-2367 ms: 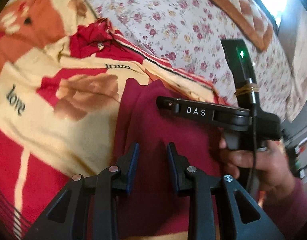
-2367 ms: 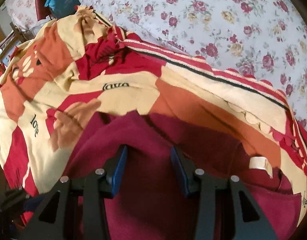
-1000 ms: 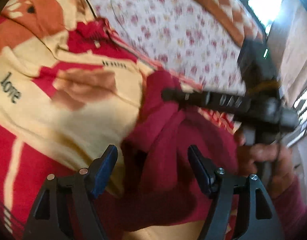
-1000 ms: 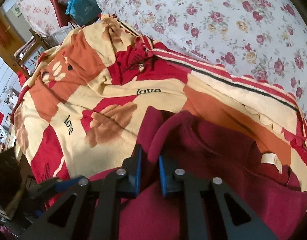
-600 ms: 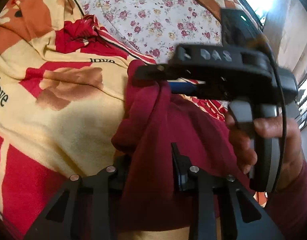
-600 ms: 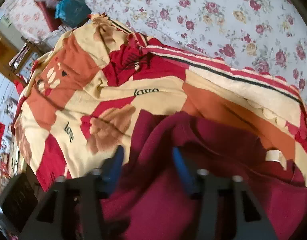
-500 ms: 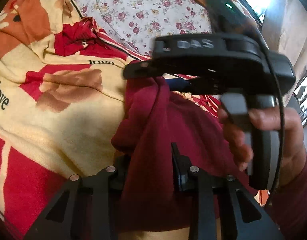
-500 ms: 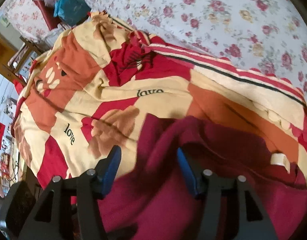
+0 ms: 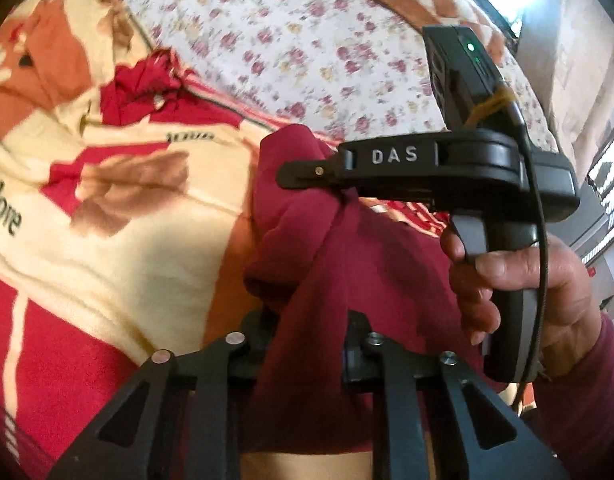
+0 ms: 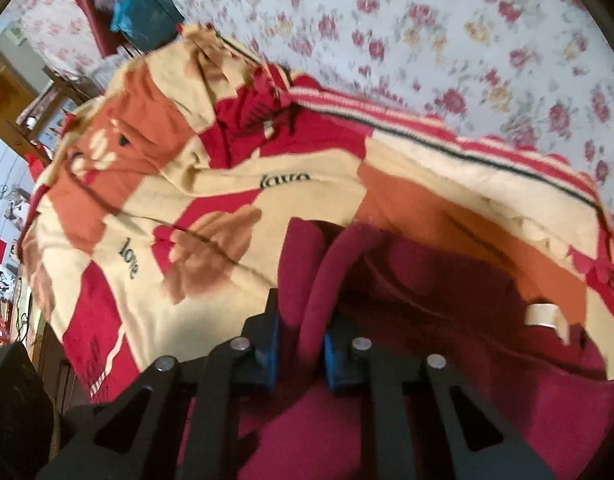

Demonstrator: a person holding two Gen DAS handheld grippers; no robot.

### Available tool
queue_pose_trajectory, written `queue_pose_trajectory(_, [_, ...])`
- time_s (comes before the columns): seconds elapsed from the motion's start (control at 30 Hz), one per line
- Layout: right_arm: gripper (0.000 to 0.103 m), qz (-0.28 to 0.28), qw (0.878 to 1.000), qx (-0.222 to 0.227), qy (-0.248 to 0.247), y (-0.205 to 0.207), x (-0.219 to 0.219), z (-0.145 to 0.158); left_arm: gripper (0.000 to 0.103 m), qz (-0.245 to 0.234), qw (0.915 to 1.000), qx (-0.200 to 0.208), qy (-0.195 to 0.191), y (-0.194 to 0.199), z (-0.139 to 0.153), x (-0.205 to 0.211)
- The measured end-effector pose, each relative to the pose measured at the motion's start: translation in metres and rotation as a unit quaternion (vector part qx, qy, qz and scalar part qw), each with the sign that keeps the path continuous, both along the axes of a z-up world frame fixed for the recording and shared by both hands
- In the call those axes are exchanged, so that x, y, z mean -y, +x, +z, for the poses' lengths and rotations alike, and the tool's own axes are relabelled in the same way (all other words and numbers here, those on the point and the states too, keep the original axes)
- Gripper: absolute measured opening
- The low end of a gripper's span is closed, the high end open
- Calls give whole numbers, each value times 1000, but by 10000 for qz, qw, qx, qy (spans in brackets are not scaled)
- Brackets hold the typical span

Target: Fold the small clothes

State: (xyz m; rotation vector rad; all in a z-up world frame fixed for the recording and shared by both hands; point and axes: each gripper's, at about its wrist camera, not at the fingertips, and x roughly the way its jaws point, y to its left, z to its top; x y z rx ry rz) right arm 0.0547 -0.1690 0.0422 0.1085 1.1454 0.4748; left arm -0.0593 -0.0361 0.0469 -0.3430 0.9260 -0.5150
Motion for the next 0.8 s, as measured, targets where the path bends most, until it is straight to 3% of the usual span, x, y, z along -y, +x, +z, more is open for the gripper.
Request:
queue_pose_trajectory(0.23, [16,-231,9980,226,545,-19,48,44,0,-219,9988,309,297,-16,40,35])
queue_pose_trajectory(0.8, [16,-798,9921,640,725,-71,155,89,0,-992,9898,605,823,-44,85,130])
